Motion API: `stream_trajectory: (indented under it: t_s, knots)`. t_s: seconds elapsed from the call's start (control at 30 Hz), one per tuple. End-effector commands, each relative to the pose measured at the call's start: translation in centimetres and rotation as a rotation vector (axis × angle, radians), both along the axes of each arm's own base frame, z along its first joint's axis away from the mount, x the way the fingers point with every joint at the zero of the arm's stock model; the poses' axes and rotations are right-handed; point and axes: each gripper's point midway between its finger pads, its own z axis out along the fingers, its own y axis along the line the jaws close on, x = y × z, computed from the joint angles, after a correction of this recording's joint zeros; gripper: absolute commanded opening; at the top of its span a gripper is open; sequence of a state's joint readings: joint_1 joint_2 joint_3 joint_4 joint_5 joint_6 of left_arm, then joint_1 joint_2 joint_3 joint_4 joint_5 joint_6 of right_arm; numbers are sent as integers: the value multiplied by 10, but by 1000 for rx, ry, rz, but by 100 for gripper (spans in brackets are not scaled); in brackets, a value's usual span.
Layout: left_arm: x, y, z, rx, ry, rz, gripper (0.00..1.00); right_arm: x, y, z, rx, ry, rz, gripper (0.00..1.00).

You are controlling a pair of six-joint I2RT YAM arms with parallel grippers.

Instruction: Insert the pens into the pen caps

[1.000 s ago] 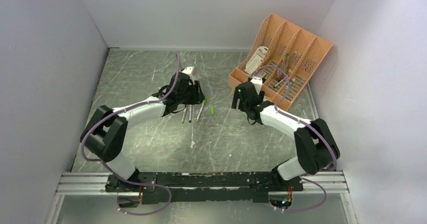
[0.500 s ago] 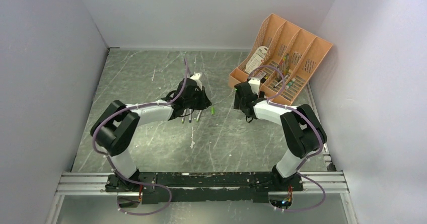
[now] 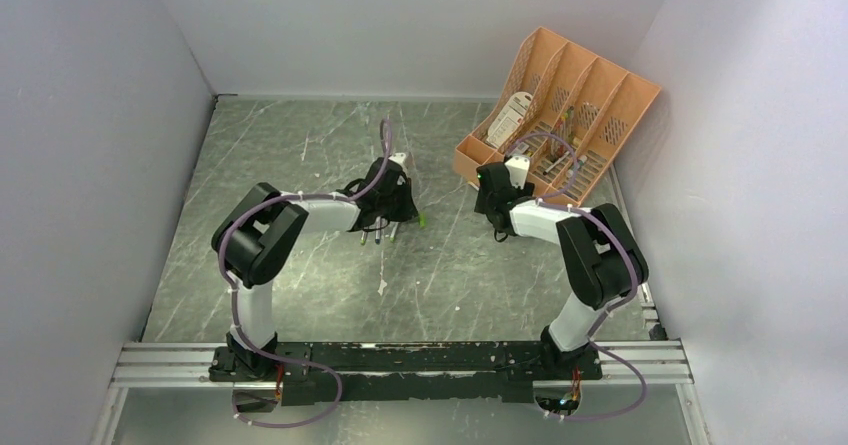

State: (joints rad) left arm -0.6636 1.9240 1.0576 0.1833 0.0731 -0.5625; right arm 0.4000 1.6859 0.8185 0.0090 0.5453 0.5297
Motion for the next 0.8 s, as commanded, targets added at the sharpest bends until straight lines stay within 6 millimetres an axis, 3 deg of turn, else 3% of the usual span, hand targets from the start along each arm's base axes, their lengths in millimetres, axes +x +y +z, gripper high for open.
stream_trajectory:
  t_s: [0.0,0.33,0.77]
  knots:
    - [5,12,-6,47,-7,25,7,12,-4,-8,6,-27,-5,72]
    - [-3,34,-19,79,22,57,7,13,14,-35,80,-6,116,76]
    - [1,64,-26,126,27,117,7,-10,22,-39,116,18,190,54]
